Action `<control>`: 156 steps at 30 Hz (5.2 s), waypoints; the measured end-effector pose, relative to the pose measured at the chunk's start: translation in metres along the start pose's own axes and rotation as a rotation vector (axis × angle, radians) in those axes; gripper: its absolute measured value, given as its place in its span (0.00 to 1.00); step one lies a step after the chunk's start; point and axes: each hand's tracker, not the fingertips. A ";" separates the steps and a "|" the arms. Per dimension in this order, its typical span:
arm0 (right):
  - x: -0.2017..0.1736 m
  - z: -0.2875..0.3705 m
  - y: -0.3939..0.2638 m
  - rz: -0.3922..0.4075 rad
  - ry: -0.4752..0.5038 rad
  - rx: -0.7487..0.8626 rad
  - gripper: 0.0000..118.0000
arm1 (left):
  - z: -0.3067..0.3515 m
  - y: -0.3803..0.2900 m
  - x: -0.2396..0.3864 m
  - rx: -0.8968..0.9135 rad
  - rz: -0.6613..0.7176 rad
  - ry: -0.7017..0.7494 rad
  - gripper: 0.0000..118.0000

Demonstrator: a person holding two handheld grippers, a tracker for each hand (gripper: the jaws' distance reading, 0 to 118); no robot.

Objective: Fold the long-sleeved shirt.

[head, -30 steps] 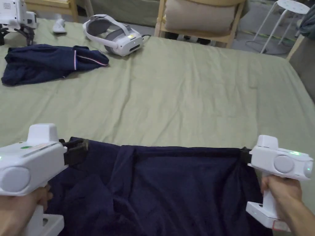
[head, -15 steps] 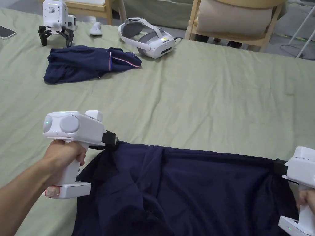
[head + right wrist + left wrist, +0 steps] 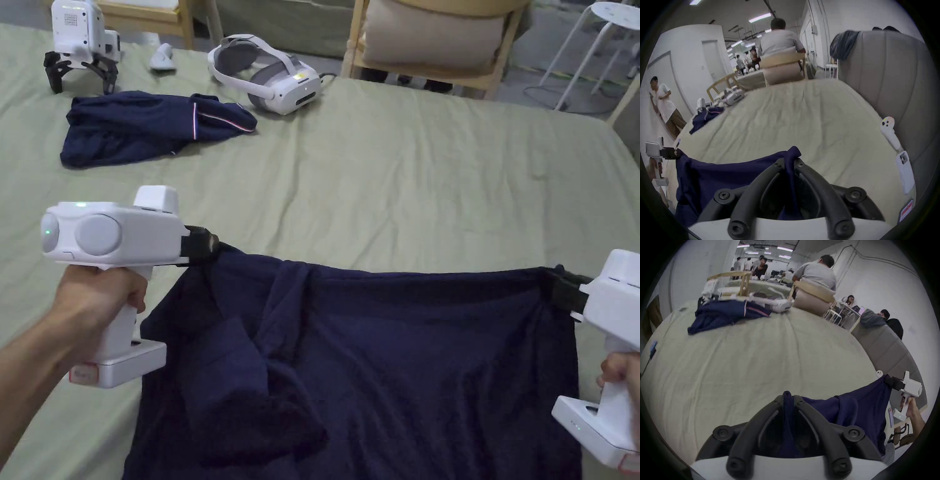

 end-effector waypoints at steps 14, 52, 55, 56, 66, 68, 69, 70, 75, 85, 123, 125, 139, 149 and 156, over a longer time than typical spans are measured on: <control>0.025 0.193 -0.091 0.064 0.034 0.073 0.06 | 0.177 -0.105 0.028 0.138 -0.143 -0.123 0.13; -0.123 0.233 -0.188 0.206 -0.113 0.421 0.00 | 0.190 -0.209 0.120 0.398 -0.120 0.197 0.04; -0.136 0.233 -0.183 0.203 -0.095 0.424 0.00 | 0.200 -0.204 0.109 0.407 -0.106 0.198 0.04; -0.137 0.234 -0.181 0.204 -0.089 0.426 0.00 | 0.201 -0.202 0.102 0.389 -0.084 0.198 0.04; -0.159 0.230 -0.187 0.231 0.009 0.405 0.00 | 0.170 -0.184 -0.059 -0.018 0.277 -0.143 0.93; -0.163 0.229 -0.188 0.235 0.028 0.395 0.00 | 0.153 -0.197 -0.085 -0.119 0.383 -0.214 0.93; -0.166 0.227 -0.188 0.237 0.034 0.391 0.00 | 0.143 -0.203 -0.098 -0.155 0.443 -0.280 0.93; -0.171 0.228 -0.188 0.243 0.040 0.390 0.00 | 0.132 -0.208 -0.105 -0.201 0.481 -0.306 0.93; -0.184 0.225 -0.187 0.258 0.050 0.374 0.00 | 0.106 -0.235 -0.068 -0.179 0.464 -0.426 0.95; -0.183 0.229 -0.185 0.239 0.025 0.366 0.00 | 0.071 -0.233 -0.069 -0.265 0.542 -0.461 0.24; -0.128 0.209 -0.198 0.202 -0.034 0.325 0.00 | 0.077 -0.224 0.132 -0.317 0.114 -0.267 0.25; -0.120 0.211 -0.198 0.197 -0.049 0.329 0.00 | 0.074 -0.228 0.147 -0.316 0.086 -0.229 0.29; -0.118 0.211 -0.198 0.157 -0.035 0.337 0.00 | 0.197 -0.156 0.037 0.048 0.276 -0.444 0.93; -0.111 0.214 -0.200 0.153 -0.050 0.327 0.00 | 0.088 -0.212 0.037 -0.282 0.373 -0.522 0.04; -0.095 0.215 -0.201 0.142 -0.078 0.320 0.00 | 0.024 -0.242 0.093 -0.422 0.283 -0.514 0.04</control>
